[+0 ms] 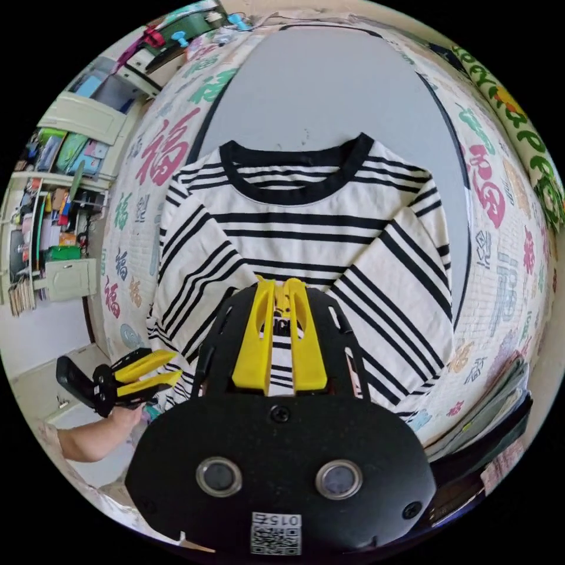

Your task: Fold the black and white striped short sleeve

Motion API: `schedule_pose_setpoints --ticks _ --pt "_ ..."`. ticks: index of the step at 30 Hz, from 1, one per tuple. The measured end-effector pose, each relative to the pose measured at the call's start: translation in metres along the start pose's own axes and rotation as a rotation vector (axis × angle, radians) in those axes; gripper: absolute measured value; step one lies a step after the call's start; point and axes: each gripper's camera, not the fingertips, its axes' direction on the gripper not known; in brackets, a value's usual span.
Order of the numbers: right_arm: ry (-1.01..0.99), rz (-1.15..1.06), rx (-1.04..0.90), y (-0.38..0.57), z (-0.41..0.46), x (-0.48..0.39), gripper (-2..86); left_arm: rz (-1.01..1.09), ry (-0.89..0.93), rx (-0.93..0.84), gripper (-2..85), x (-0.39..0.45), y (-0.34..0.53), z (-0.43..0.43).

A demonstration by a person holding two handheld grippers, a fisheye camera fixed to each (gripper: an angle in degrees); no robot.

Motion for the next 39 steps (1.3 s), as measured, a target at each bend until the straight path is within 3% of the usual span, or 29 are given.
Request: schedule_pose_setpoints --ticks 5,15,29,32,34,39 --pt "-0.083 -0.126 -0.058 0.001 -0.004 0.007 7.5 0.017 -0.074 -0.127 7.1 0.012 -0.007 0.042" --pt "-0.108 -0.183 -0.028 0.031 -0.013 0.057 3.4 0.01 -0.157 -0.124 0.6 0.039 -0.008 0.05" --pt "-0.086 -0.237 0.03 0.085 -0.006 0.107 -0.4 0.019 -0.207 -0.192 4.9 0.07 -0.039 0.069" --pt "0.109 -0.231 0.054 0.114 0.002 0.093 -0.4 -0.143 -0.165 -0.094 5.2 0.069 -0.053 0.049" --pt "0.289 -0.266 0.063 0.146 0.023 0.068 -0.5 -0.361 -0.164 0.121 4.7 0.071 -0.059 0.024" --pt "0.39 -0.24 0.006 0.198 0.079 0.038 -0.6 -0.703 -0.135 0.245 0.0 0.076 -0.088 0.033"
